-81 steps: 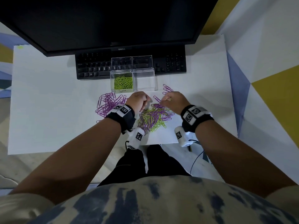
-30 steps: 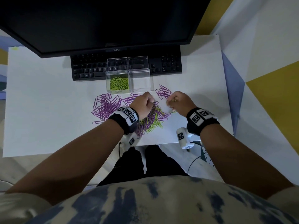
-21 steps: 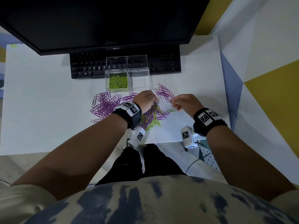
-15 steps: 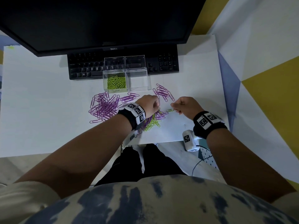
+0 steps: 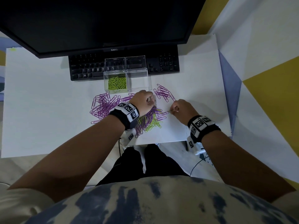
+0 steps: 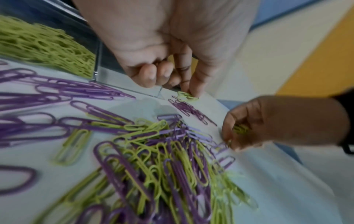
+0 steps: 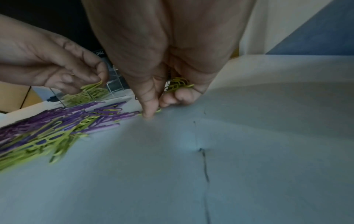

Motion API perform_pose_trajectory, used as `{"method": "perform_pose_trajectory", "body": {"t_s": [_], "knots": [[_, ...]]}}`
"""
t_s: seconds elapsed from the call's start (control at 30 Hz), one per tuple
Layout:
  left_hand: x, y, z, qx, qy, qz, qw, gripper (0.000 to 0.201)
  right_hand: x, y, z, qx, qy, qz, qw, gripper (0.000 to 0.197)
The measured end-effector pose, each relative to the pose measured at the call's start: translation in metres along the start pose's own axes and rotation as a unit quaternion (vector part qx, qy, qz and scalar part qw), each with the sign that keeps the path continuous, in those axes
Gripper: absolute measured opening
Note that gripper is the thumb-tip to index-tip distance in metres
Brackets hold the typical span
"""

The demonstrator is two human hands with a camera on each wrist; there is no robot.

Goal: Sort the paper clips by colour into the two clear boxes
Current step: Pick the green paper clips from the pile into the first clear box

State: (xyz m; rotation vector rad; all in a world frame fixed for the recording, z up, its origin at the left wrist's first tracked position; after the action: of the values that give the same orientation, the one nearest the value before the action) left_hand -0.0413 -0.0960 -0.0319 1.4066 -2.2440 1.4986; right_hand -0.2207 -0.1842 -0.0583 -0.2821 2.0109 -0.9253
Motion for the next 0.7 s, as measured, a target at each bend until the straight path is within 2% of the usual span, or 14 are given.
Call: {"method": "perform_pose_trajectory", "body": {"t_s": [0.13, 0.23, 0.3, 0.4, 0.47, 0.6, 0.7], "knots": [[-0.011, -0.014, -0.004, 0.023, -0.027, -0.087, 0.996, 0.007, -0.002, 0.006, 0.003, -0.015, -0.004, -0.014, 1.0, 0.005], [-0.02, -0.019, -0.005, 0.03, -0.074, -0.156, 0.985, 0.011, -0.004, 0.006, 0.003, -0.006, -0.018, -0.003, 1.0, 0.007], [-0.027, -0.019, -0.005, 0.009, -0.121, -0.258, 0.958, 0.017, -0.006, 0.006, 0.005, 0.001, -0.015, -0.006, 1.0, 0.008], [-0.039, -0.015, -0.006, -0.051, -0.178, -0.418, 0.889, 0.025, -0.012, 0.006, 0.011, 0.0, -0.01, -0.034, 0.999, 0.006], [-0.043, -0.015, -0.009, -0.069, -0.192, -0.477, 0.855, 0.025, -0.015, 0.007, 0.014, 0.007, -0.015, -0.043, 0.999, 0.007], [-0.051, -0.017, -0.015, -0.074, -0.218, -0.522, 0.821, 0.025, -0.021, 0.01, 0.02, 0.019, -0.019, -0.067, 0.997, 0.008], [-0.057, -0.02, -0.017, -0.085, -0.222, -0.552, 0.799, 0.028, -0.025, 0.013, 0.027, 0.01, 0.005, -0.087, 0.996, 0.017]]}}
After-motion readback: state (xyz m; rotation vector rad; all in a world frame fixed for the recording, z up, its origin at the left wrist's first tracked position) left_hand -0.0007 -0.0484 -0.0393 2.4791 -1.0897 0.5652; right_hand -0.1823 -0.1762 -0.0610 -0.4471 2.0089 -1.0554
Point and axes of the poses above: each hand's wrist, its own z-axis towards the middle knuckle, its own y-axis out of the palm, x = y × z, the point moved 3 cm from there along z, towards the middle knuckle, and after that the axes turned 12 degrees about -y, right-handed, at the moved point
